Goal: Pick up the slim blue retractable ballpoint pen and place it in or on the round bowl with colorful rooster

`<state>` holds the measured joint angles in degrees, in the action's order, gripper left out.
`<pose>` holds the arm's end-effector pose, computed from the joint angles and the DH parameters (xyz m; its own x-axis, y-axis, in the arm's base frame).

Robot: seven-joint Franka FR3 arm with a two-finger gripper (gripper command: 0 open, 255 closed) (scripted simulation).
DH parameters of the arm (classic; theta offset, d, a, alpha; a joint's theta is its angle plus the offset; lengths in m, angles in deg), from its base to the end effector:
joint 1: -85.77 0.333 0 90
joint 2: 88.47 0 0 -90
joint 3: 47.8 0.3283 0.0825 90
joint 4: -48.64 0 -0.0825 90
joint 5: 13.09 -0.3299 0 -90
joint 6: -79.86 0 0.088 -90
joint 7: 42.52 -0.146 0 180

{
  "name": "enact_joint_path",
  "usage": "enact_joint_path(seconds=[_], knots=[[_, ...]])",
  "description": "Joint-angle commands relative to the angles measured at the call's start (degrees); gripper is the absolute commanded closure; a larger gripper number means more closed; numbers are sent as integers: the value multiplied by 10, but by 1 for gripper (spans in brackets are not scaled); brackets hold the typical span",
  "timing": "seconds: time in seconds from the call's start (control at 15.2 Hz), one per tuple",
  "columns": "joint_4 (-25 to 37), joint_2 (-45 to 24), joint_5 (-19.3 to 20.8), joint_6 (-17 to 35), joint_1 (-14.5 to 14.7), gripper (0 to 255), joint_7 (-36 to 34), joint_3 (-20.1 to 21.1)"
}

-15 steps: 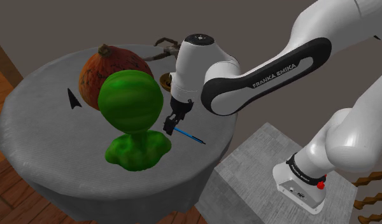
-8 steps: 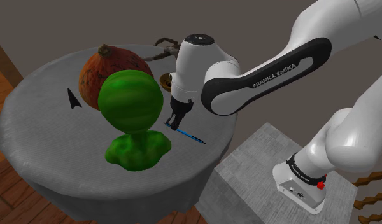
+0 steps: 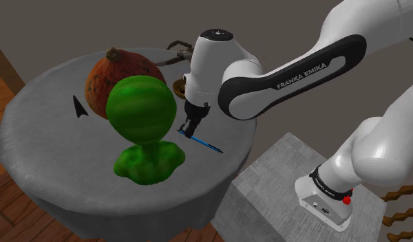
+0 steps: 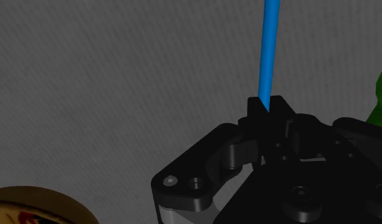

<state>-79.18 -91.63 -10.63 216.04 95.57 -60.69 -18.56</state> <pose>0.3935 0.3154 0.3683 0.9205 0.3790 0.0948 0.3828 -0.9235 -0.0251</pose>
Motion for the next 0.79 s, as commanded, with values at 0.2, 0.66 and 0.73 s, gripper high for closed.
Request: enact_joint_path(seconds=[0.2, 0.66, 0.73], knots=[[16, 25, -18, -37, -2, 255, 12, 1], [44, 53, -36, -90, -3, 255, 25, -1], [49, 56, -38, -98, -3, 255, 27, -1]])
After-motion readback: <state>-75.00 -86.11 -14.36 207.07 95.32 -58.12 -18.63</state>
